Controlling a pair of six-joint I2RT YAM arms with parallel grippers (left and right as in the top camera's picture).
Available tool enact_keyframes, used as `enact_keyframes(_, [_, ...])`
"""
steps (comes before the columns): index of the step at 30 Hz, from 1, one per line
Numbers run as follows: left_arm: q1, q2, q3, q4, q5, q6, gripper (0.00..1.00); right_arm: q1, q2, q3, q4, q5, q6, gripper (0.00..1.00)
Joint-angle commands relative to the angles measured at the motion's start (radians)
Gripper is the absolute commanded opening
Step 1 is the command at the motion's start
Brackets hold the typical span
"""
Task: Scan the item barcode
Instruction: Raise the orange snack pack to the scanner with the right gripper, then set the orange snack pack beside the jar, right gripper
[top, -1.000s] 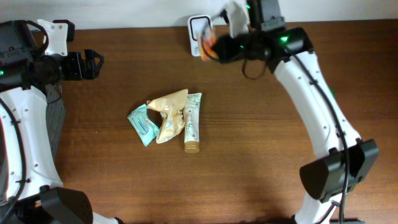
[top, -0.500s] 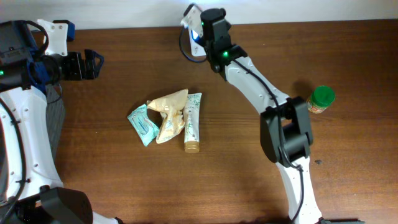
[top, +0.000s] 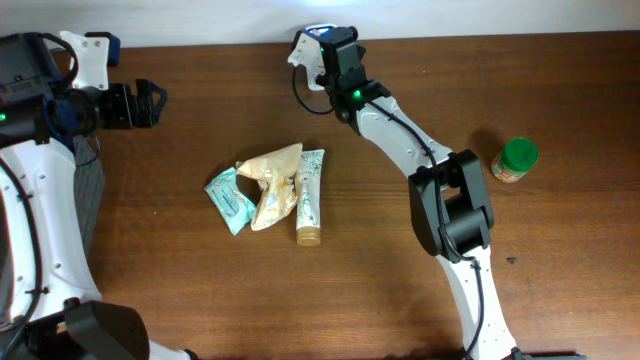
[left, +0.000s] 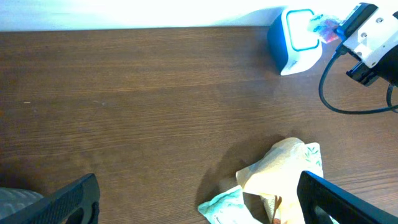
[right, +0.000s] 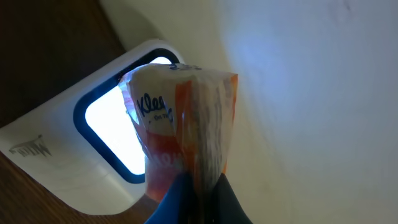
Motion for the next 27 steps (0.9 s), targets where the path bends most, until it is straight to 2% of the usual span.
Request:
enact_keyframes(1, [0.0,0.001,0.011,0.001,0.01,-0.01,0.99,0.0,-0.084,0.008,-0.031,0.024,0.116,0.04])
enact_keyframes(3, [0.0,0.001,0.011,0.001,0.01,-0.01,0.99,0.0,-0.153,0.008,-0.079,-0.01,0.207,0.04])
enact_keyframes(6, [0.0,0.001,0.011,0.001,0.01,-0.01,0.99,-0.005,-0.286,0.008,-0.224,-0.164,0.372,0.04])
enact_keyframes(8, [0.0,0.001,0.011,0.001,0.01,-0.01,0.99,-0.014,-0.391,0.008,-0.392,-0.286,0.604,0.04])
enact_keyframes(10, [0.0,0.001,0.011,0.001,0.01,-0.01,0.99,-0.035,-0.49,0.008,-0.623,-0.325,0.89,0.04])
enact_keyframes(13, [0.0,0.001,0.011,0.001,0.01,-0.01,0.99,-0.091,-0.556,0.008,-0.933,-0.322,1.056,0.04])
enact_keyframes(15, [0.0,0.001,0.011,0.001,0.01,-0.01,0.99,-0.162,-0.538,-0.004,-1.137,-0.315,1.199,0.04])
enact_keyframes(16, [0.0,0.001,0.011,0.001,0.01,-0.01,0.99,-0.182,-0.527,-0.019,-1.171,-0.309,1.215,0.04])
enact_keyframes(20, [0.0,0.001,0.011,0.001,0.01,-0.01,0.99,-0.301,-0.491,-0.194,-1.155,-0.257,1.262,0.04])
enact_keyframes(23, [0.0,0.001,0.011,0.001,0.01,-0.01,0.99,-0.422,-0.464,-0.341,-1.007,-0.225,1.271,0.04])
enact_keyframes(27, [0.0,0.001,0.011,0.001,0.01,-0.01,0.99,-0.493,-0.457,-0.449,-0.867,-0.225,1.239,0.06])
